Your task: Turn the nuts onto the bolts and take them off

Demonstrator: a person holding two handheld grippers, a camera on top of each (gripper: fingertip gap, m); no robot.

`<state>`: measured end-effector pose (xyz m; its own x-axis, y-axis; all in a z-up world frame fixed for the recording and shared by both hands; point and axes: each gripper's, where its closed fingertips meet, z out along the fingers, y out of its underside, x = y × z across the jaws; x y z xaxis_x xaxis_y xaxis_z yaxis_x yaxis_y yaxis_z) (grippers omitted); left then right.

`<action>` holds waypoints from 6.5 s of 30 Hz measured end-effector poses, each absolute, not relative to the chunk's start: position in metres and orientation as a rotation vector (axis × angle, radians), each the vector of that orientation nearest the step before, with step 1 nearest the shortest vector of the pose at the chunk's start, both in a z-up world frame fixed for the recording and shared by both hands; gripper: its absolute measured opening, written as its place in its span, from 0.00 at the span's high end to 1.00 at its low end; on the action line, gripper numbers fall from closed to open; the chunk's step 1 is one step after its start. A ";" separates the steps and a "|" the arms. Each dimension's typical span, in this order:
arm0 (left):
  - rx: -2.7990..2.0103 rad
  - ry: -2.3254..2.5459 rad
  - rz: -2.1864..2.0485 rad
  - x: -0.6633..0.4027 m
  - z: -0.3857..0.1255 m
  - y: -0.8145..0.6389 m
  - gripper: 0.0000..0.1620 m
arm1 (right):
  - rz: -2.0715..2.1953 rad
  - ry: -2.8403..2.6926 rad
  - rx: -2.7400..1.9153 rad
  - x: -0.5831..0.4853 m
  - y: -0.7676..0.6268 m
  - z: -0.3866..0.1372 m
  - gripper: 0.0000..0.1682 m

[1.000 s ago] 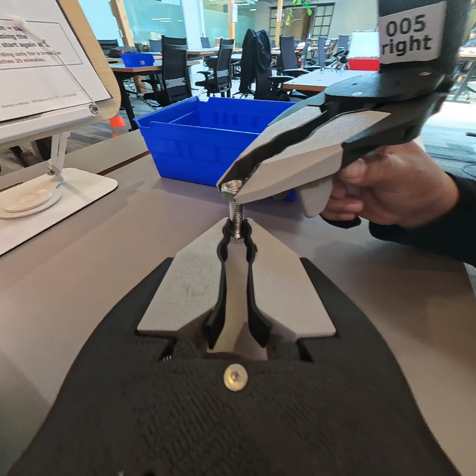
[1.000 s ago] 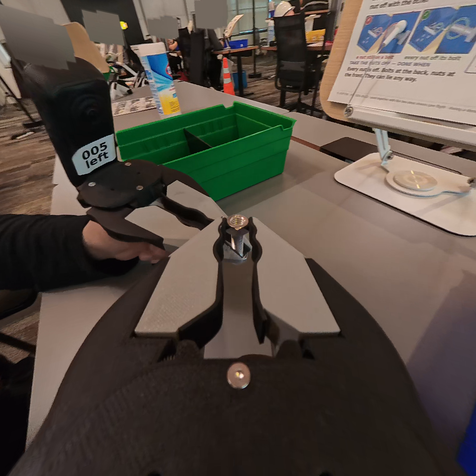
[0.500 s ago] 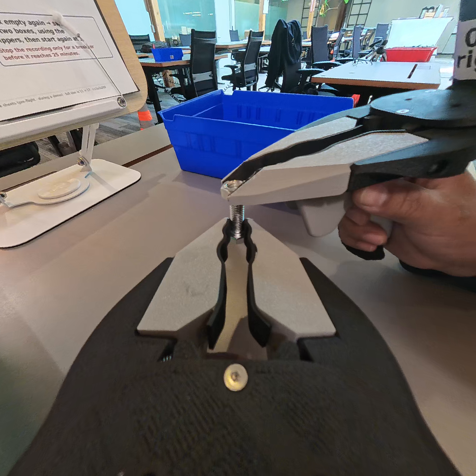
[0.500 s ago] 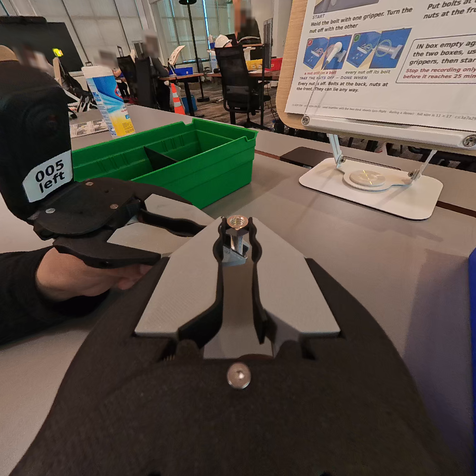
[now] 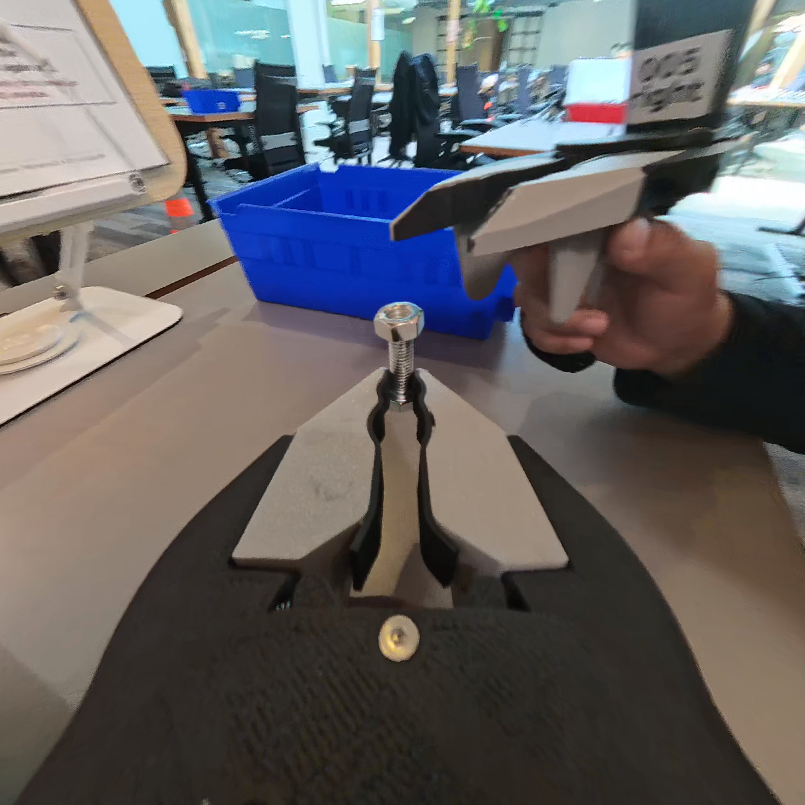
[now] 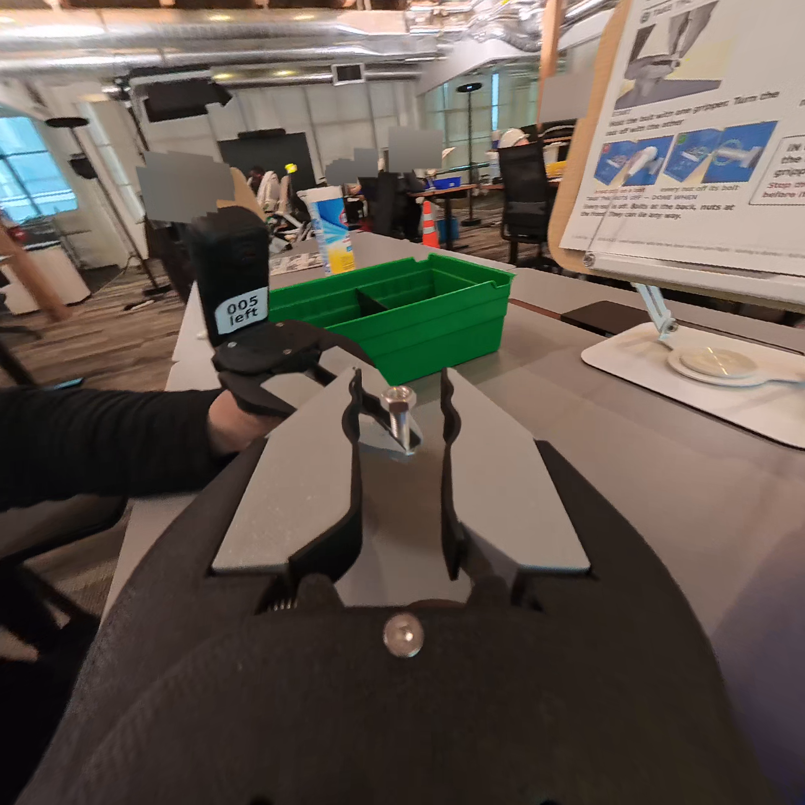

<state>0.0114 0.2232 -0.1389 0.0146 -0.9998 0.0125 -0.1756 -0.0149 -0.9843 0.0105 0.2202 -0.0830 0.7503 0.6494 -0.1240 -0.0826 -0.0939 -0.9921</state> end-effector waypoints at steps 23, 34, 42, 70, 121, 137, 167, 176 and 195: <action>-0.963 1.636 -1.528 -0.006 -0.123 0.138 0.96 | 1.166 -0.904 -1.392 -0.018 0.145 -0.078 0.85; -0.906 1.674 -1.558 -0.011 -0.121 0.128 0.96 | 1.177 -0.980 -1.431 -0.033 0.139 -0.091 0.90; -0.924 1.660 -1.526 -0.009 -0.120 0.132 0.96 | 1.093 -0.960 -1.431 -0.032 0.142 -0.090 0.91; -1.337 1.352 -1.087 0.018 -0.138 0.201 0.96 | 0.471 -0.374 -1.538 0.003 0.209 -0.097 0.91; -1.397 1.325 -1.298 0.012 -0.137 0.213 0.96 | 0.779 -0.619 -1.553 -0.015 0.194 -0.108 0.69; -1.498 1.217 -1.223 0.003 -0.141 0.246 0.96 | 0.938 -0.473 -1.506 0.003 0.196 -0.095 0.83; -1.541 1.291 -1.233 0.012 -0.156 0.231 0.96 | 0.845 -0.410 -1.613 0.009 0.215 -0.112 0.70; -1.442 1.426 -1.286 0.021 -0.156 0.197 0.96 | 0.804 -0.449 -1.755 -0.005 0.220 -0.140 0.90; -1.484 1.423 -1.270 0.023 -0.161 0.199 0.79 | 0.097 -0.076 -1.891 0.194 0.188 -0.066 0.91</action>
<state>0.0228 0.1987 -0.1608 -0.0890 -0.9808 0.1736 -0.2833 -0.1422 -0.9484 0.1938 0.1880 -0.0663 0.9944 0.1014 -0.0288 0.0048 -0.3163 -0.9486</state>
